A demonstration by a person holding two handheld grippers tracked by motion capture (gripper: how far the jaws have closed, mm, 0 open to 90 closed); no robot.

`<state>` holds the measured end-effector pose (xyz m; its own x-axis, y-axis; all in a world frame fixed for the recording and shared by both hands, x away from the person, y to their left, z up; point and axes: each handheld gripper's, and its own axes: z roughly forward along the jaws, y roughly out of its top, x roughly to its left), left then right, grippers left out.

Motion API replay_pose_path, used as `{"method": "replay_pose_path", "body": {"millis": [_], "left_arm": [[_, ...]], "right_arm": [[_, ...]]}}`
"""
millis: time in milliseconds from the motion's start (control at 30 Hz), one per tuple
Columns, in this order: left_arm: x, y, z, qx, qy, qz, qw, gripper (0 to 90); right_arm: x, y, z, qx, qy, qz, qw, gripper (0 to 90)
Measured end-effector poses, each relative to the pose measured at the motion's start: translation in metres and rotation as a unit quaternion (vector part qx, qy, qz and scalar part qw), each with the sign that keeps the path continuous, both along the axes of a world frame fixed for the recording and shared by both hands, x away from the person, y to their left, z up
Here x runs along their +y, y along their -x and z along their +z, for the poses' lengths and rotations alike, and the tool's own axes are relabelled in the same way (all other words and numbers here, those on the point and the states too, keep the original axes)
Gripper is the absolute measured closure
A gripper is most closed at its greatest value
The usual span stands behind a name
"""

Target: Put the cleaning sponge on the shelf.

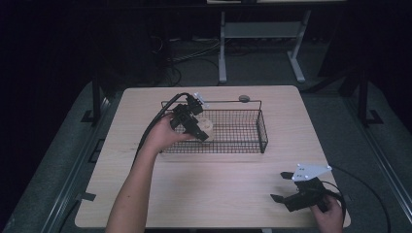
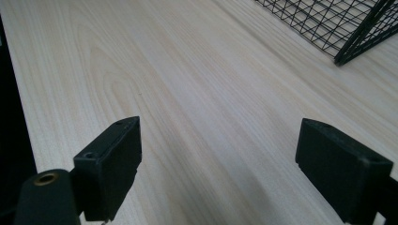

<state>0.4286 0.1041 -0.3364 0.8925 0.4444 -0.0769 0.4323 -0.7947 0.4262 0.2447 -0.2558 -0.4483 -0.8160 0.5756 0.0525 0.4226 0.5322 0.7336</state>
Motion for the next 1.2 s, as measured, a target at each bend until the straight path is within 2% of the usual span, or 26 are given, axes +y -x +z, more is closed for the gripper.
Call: {"method": "replay_pose_path", "body": {"millis": [433,533,1067,1200], "left_arm": [[0.001,0.017,-0.002,0.0,0.001,-0.011,0.9999,20.8],[0.003,0.021,-0.002,0.0,0.009,-0.008,0.9999,20.8],[0.018,0.04,-0.006,0.002,0.01,-0.011,0.9999,20.8],[0.023,0.046,-0.007,-0.001,0.018,-0.007,0.9998,20.8]], "right_arm": [[0.0,0.0,-0.001,0.001,0.003,-0.002,1.0,14.2],[0.0,0.0,-0.001,0.001,0.004,-0.003,1.0,14.2],[-0.002,-0.001,-0.001,-0.002,0.008,-0.007,0.9999,14.2],[-0.001,-0.001,-0.001,-0.001,0.009,-0.006,0.9999,14.2]]}}
